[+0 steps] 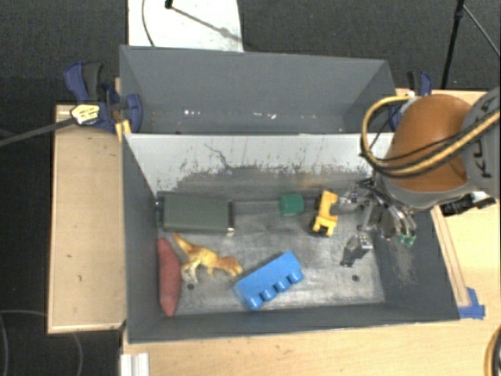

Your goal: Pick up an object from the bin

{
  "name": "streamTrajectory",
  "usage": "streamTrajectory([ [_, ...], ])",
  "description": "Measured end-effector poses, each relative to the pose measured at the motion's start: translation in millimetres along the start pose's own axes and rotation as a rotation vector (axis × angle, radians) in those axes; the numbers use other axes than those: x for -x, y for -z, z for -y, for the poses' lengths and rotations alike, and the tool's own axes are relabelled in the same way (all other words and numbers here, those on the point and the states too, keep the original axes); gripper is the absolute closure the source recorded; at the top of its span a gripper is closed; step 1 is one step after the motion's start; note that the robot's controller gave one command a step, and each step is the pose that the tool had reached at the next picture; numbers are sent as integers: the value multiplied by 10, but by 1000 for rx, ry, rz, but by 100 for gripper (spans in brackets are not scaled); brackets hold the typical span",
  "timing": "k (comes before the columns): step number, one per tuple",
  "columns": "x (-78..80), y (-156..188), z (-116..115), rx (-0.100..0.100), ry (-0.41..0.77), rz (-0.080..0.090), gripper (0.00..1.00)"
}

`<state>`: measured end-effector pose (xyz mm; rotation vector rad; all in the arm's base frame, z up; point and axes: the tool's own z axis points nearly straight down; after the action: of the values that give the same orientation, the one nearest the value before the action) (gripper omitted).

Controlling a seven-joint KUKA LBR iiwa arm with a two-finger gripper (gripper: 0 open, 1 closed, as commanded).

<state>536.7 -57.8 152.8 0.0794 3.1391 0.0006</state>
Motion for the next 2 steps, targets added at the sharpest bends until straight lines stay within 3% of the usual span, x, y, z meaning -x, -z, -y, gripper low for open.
streamTrajectory([
  [1, 204, -379, -132, 0, -50, 9, 0],
  [2, 466, -626, -226, 2, 1, 24, 0],
])
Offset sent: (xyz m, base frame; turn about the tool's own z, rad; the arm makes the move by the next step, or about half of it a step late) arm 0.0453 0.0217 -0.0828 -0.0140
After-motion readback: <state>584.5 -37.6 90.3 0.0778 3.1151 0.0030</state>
